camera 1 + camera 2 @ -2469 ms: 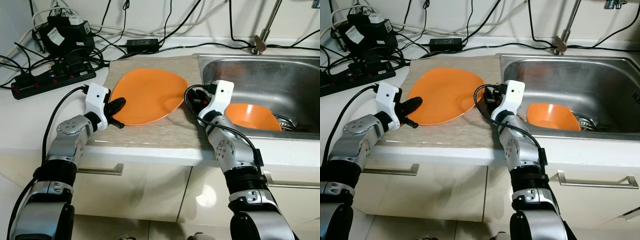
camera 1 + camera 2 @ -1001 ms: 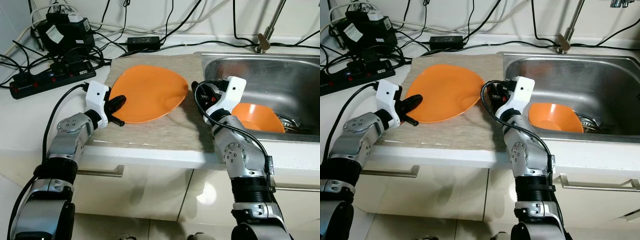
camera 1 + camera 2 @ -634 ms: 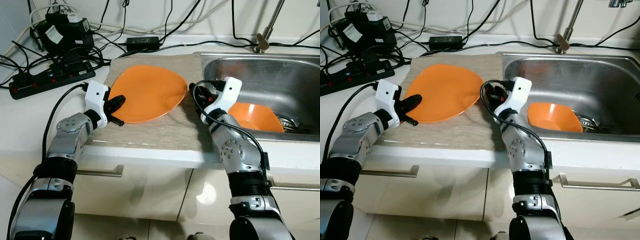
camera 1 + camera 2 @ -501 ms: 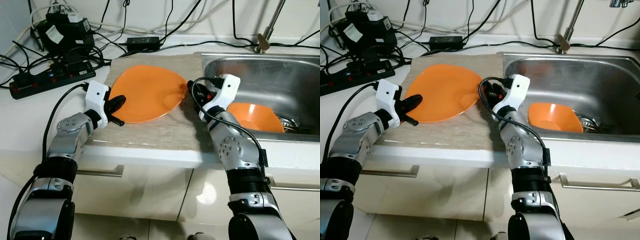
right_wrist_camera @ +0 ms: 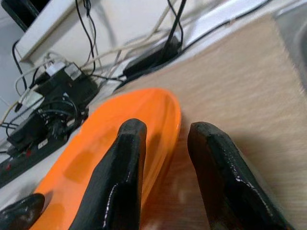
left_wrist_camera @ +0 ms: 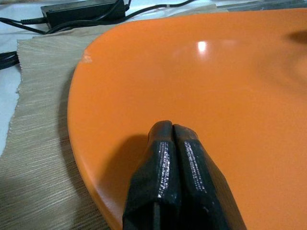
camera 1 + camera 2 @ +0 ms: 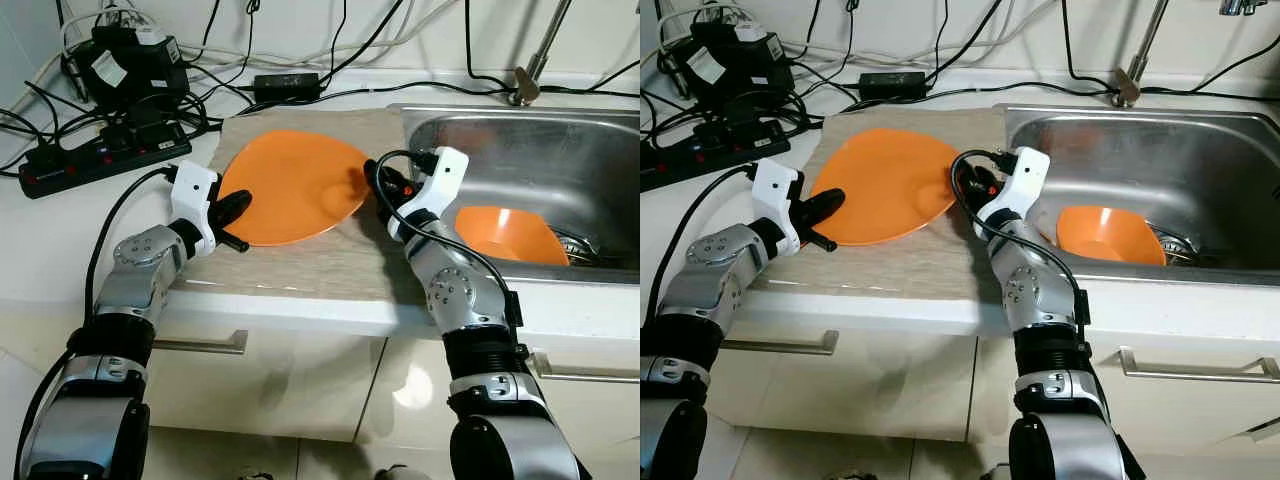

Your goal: Kitchen organization

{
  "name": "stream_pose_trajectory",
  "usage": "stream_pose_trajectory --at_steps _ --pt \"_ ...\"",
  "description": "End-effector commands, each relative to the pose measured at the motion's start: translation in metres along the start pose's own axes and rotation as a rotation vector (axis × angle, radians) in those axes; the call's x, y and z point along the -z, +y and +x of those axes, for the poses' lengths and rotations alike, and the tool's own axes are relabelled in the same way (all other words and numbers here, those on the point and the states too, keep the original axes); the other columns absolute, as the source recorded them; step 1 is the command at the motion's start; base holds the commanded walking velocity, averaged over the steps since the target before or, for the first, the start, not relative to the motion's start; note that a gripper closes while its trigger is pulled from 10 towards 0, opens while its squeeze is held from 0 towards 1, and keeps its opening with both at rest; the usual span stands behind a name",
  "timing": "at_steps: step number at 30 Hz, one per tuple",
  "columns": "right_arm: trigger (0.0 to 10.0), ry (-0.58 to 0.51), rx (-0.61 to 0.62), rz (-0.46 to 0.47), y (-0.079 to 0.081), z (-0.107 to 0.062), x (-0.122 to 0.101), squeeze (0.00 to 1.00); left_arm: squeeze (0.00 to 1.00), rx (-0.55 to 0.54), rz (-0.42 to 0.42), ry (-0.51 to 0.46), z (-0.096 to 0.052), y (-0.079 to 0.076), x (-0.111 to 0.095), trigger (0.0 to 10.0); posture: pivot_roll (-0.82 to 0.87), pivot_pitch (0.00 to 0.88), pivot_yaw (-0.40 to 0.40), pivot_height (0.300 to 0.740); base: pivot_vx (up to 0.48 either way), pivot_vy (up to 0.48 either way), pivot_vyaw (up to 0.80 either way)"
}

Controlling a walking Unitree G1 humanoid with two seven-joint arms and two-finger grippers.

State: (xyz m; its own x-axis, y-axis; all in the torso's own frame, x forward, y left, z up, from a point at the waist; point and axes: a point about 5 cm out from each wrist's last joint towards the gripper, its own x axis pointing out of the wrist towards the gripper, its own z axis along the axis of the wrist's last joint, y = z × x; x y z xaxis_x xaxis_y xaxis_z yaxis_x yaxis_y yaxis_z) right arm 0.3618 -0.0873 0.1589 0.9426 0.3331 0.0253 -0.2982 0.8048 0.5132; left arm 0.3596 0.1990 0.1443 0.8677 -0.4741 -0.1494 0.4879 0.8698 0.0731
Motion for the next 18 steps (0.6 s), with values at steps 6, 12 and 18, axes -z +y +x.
stream_pose_trajectory --at_steps 6,12,18 --pt "10.0 0.002 0.002 -0.083 0.0043 0.0085 -0.0034 1.00 0.00 -0.012 -0.035 0.134 -0.0077 -0.0009 0.0307 10.0 -0.03 0.024 0.025 0.715 0.000 0.000 0.00" --pt "10.0 0.020 0.026 -0.107 0.0008 0.0091 0.0009 1.00 0.00 -0.013 -0.034 0.133 -0.0081 -0.0013 0.0313 10.0 -0.03 0.021 0.021 0.715 0.000 0.000 0.00" --pt "10.0 0.019 0.031 -0.109 0.0001 0.0097 0.0021 1.00 0.00 -0.012 -0.033 0.135 -0.0086 -0.0009 0.0316 10.0 -0.03 0.019 0.022 0.715 0.000 0.000 0.00"
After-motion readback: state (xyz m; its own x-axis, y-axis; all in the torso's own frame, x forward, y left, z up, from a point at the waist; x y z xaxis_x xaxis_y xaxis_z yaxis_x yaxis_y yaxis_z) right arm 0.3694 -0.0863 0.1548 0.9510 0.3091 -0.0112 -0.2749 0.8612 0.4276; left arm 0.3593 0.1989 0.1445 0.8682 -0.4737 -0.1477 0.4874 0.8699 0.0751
